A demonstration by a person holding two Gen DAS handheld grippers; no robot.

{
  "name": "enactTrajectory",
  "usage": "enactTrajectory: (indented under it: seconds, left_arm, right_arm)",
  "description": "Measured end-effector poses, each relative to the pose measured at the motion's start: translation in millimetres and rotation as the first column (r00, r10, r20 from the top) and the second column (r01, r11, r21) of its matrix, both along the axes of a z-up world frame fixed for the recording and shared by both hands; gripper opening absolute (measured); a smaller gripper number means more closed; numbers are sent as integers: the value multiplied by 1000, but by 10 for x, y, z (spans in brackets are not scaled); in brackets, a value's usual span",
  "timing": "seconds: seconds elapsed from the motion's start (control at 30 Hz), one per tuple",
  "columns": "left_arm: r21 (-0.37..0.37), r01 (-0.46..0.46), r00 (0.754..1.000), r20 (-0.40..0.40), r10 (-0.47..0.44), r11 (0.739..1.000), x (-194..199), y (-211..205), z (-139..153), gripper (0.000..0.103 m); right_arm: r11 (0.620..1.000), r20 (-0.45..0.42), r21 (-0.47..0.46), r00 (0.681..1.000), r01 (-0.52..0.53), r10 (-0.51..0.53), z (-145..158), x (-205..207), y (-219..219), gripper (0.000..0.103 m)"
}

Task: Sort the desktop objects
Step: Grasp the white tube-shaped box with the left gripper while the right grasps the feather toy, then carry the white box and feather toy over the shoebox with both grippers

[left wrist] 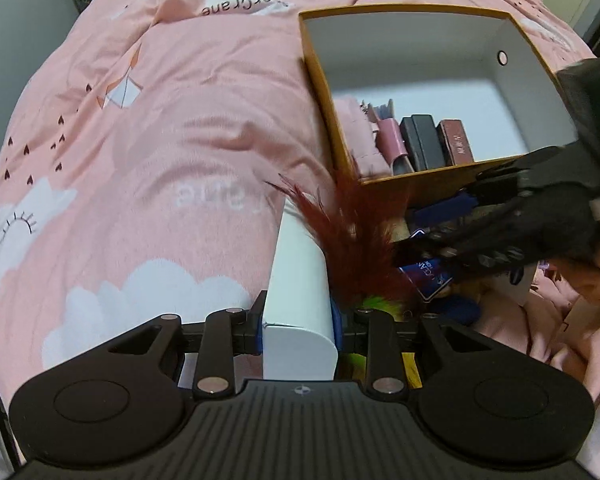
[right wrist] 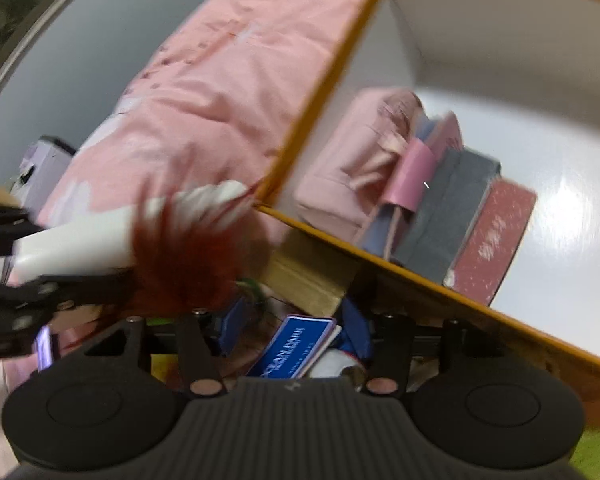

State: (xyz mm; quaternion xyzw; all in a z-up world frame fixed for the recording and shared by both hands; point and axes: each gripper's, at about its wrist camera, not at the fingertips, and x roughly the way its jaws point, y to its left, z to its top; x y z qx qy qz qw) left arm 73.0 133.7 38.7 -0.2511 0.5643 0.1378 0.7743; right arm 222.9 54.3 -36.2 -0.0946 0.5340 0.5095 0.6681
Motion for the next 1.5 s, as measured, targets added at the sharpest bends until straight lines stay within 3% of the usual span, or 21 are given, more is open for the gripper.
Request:
enactTrajectory:
  seconds: [0.2,0.33,0.43,0.53,0.57,0.87,1.1,1.3,1.5]
  left_arm:
    - [-14,-19,1000,3,19,1000,-32,37,-22,33]
    - [-16,-24,1000,-4,24,1000,-31,48,-17,33]
    - [-16,-15,1000,-14,14,1000,-14,62,-23,34]
    - [1,2,1000,-31,-2,1000,17,77,-31,39]
    - [-3,10,999,-35,-10,1000,30,86,-35,39]
    - [-33,21,998,-65,-23,999,178,261,-42,39]
    - [-54,76,991,-105,-81,996,398,298,-114,40]
    - [-72,142,973,-171,-153,987,618,286,-267,40]
    - [-114,170,948,-254,-194,979,813,285,-511,39]
  right_arm:
    - [987,-1,101,992,-127,128,175,-174,-26,55]
    - [977,21,116,984,-176,175,142,-286,104,47]
    - [974,-9,130,982,-185,188,57,-280,203,30]
    - [974,-33,144,983,-174,180,-1,-264,217,4]
    - [975,-36,143,984,-170,177,-5,-265,212,2]
    - [978,-11,120,985,-169,172,38,-295,201,0]
    - [982,14,155,994,-107,106,339,-158,-159,0]
    - [976,15,214,1000,-23,20,597,3,-503,0]
    - [976,48,212,997,49,-60,672,105,-810,0]
